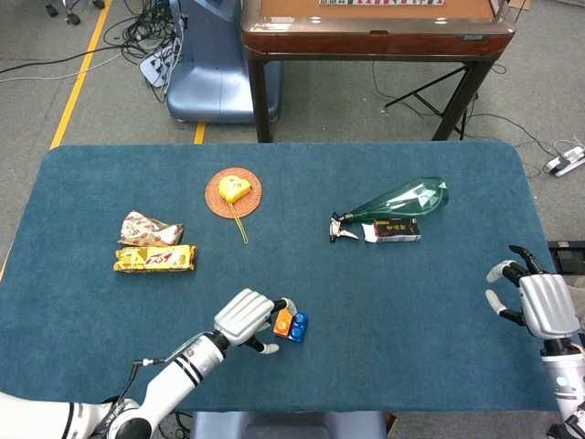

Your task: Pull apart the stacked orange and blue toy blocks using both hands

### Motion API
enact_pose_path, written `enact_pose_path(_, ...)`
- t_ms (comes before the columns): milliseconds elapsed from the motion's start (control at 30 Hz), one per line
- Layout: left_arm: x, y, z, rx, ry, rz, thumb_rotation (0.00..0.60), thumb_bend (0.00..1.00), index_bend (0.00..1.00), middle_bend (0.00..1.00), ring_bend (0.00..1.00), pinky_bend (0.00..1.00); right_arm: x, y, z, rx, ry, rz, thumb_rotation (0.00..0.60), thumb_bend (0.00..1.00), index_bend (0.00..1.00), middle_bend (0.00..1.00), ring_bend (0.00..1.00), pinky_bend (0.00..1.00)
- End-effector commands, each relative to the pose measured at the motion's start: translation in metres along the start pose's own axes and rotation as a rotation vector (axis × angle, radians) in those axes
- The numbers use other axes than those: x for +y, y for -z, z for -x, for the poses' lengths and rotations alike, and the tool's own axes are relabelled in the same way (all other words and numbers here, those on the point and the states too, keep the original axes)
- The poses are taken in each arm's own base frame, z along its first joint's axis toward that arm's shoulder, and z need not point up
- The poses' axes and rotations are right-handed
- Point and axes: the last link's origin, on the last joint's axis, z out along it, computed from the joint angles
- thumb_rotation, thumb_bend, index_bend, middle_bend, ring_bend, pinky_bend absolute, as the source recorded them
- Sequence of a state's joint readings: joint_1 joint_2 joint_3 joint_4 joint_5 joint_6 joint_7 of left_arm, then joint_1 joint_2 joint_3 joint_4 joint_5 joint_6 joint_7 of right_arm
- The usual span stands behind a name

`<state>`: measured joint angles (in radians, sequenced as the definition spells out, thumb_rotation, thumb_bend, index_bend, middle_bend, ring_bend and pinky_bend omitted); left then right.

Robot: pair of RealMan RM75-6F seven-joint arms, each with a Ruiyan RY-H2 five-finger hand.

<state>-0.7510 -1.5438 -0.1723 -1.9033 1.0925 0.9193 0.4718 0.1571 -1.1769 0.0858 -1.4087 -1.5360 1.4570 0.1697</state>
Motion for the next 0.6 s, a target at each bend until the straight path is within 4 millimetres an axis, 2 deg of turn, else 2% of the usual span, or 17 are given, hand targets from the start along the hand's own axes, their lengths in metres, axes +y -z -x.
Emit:
enact_pose_path(33,0.001,-0.005,0.002,-0.006,-0.017,-0.02,0.6,0.13,0.43,1.0,0.97,1.0,0.001,0.0,0.001,-0.002,-0.004,0.001,0.6,0.3,0.51,0.47,0.56,0.62)
enact_pose_path(167,-0.002,-0.008,0.004,-0.022,-0.03,-0.045,0.6,0.14,0.45,1.0,0.97,1.0,0.001,0.001,0.004,-0.009,-0.004,0.0,0.6,0.3,0.51,0.47,0.56,0.61)
enact_pose_path(367,-0.005,-0.013,0.005,-0.038,-0.026,-0.074,0.6,0.21,0.49,1.0,0.97,1.0,0.003,0.0,0.006,-0.01,-0.013,0.004,0.6,0.3,0.5,0.47,0.56,0.62)
enact_pose_path(600,-0.006,-0.019,0.007,-0.047,-0.023,-0.088,0.6,0.22,0.51,1.0,0.97,1.0,0.005,0.0,0.01,-0.023,-0.015,0.007,0.6,0.3,0.5,0.47,0.56,0.62)
